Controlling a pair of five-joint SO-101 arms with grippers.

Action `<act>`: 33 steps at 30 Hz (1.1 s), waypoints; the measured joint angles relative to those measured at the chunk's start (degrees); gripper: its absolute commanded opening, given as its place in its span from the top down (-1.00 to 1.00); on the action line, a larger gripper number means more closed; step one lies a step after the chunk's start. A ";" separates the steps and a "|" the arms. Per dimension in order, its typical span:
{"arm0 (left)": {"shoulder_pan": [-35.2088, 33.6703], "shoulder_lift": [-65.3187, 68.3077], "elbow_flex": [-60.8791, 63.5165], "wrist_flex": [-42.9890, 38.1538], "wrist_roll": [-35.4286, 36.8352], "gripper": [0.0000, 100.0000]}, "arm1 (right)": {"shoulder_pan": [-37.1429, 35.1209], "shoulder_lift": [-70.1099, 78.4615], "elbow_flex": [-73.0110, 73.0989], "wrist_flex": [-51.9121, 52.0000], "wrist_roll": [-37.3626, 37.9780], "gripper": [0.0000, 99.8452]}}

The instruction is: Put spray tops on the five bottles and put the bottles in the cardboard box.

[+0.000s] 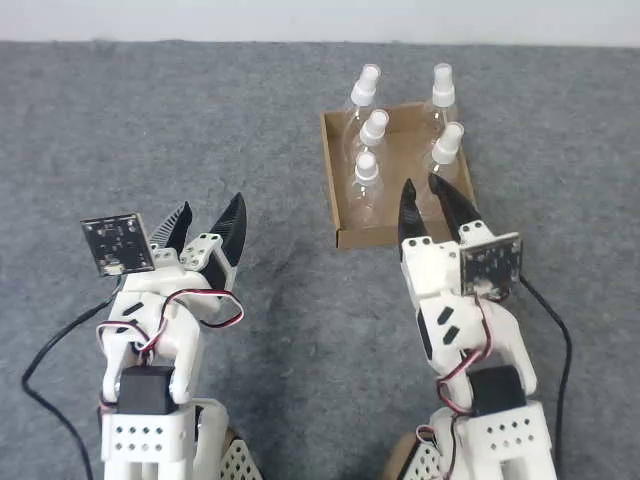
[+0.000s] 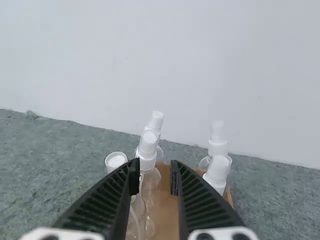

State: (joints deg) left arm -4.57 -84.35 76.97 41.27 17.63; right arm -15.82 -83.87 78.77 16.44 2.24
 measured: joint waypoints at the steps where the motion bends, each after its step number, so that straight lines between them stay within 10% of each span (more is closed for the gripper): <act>1: 0.00 0.00 0.00 0.00 0.00 0.53 | 0.09 -1.23 0.35 0.00 0.00 0.90; 33: 0.00 -1.05 0.00 0.00 0.00 0.53 | 0.00 -19.25 6.59 0.00 0.00 0.90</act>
State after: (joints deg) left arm -4.57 -85.41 76.97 41.27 17.63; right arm -15.82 -103.12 85.36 16.44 2.24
